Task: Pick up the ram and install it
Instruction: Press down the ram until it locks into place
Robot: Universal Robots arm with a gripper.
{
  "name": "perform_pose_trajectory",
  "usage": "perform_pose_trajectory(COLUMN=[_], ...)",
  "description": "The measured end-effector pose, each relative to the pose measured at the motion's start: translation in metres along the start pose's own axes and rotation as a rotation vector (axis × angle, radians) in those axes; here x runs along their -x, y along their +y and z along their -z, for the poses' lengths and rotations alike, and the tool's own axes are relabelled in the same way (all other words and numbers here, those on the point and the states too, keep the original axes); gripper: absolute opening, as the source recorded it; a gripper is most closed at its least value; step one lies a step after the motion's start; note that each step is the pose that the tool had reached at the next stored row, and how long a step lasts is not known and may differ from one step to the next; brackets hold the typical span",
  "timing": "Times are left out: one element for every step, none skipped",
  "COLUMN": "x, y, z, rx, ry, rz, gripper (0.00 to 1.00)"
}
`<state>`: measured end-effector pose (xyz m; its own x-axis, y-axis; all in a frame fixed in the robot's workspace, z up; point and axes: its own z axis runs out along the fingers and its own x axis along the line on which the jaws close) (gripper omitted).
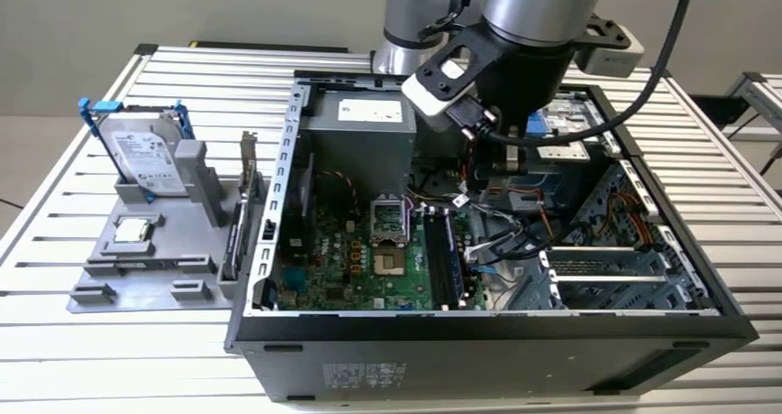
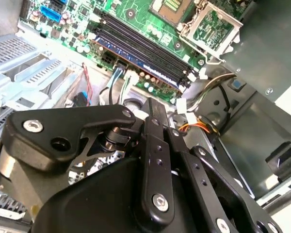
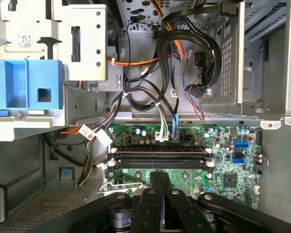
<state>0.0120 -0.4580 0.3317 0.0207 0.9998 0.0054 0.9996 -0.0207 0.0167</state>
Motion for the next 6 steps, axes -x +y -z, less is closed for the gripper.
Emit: perform_pose_trajectory(x=[0.0000, 0.0000, 0.0000, 0.0000, 0.0000, 0.0000], y=[0.0000, 0.0000, 0.0000, 0.0000, 0.0000, 0.0000], z=[0.0000, 0.0001, 0.0003, 0.0004, 0.0005, 0.0005], rx=[0.0000, 0.0000, -0.0001, -0.0001, -0.0001, -0.0001], ry=[0.0001, -0.0001, -0.0002, -0.0001, -0.0003, -0.0002], rz=[0.000, 0.000, 0.000, 0.000, 0.000, 0.000], gripper=[0.00, 0.00, 0.00, 0.00, 0.00, 0.00])
